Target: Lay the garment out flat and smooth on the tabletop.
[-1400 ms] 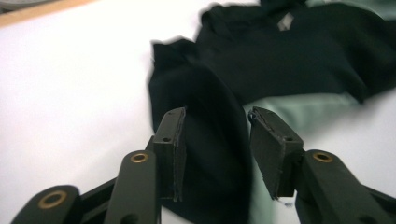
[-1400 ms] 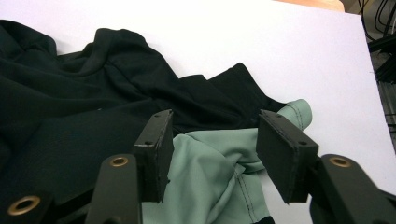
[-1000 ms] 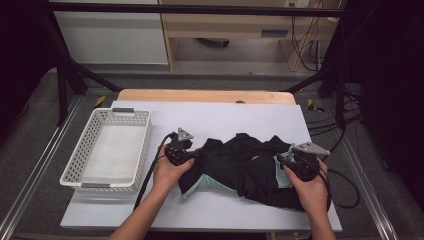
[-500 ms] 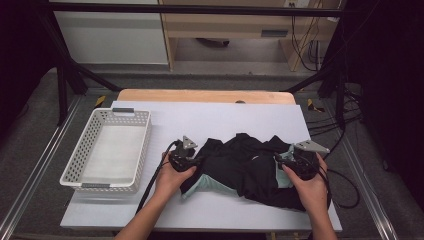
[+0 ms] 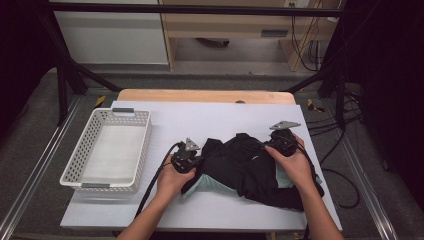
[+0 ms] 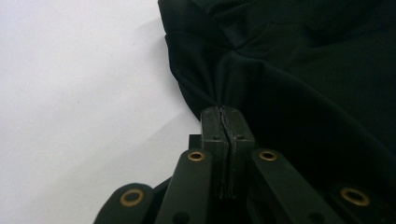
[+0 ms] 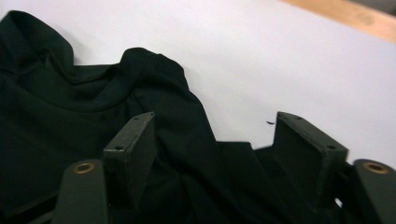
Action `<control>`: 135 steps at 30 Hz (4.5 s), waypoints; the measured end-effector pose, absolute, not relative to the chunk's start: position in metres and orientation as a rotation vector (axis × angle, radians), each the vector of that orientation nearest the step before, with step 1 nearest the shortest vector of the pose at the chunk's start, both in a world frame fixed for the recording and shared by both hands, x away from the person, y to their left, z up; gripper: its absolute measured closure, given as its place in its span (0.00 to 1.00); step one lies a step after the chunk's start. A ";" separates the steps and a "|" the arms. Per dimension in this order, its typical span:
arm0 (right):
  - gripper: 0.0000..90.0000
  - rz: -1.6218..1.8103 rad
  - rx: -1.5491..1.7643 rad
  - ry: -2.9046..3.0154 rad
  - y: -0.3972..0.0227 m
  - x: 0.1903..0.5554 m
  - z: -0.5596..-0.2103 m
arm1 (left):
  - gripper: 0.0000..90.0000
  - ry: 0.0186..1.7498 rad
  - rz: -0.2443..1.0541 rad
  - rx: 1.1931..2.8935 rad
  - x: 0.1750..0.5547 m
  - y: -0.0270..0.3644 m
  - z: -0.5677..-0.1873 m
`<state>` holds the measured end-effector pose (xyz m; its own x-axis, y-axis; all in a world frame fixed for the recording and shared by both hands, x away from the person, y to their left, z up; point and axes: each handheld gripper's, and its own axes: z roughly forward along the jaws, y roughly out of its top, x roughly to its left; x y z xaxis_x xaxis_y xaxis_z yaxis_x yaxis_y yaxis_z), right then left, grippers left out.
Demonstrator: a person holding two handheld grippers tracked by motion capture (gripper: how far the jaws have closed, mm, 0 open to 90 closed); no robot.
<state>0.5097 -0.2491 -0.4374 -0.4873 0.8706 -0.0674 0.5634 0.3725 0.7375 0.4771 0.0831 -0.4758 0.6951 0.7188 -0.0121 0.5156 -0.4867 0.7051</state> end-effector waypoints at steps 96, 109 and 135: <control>0.99 1.078 1.115 1.808 -0.235 0.526 -0.320 | 0.99 0.960 0.708 1.908 0.550 0.095 -0.314; 0.99 1.095 1.187 1.760 -0.254 0.558 -0.338 | 0.99 0.946 0.750 1.952 0.580 0.073 -0.320; 0.46 1.195 1.304 1.821 -0.248 0.464 -0.400 | 0.58 0.892 0.604 1.850 0.481 0.091 -0.381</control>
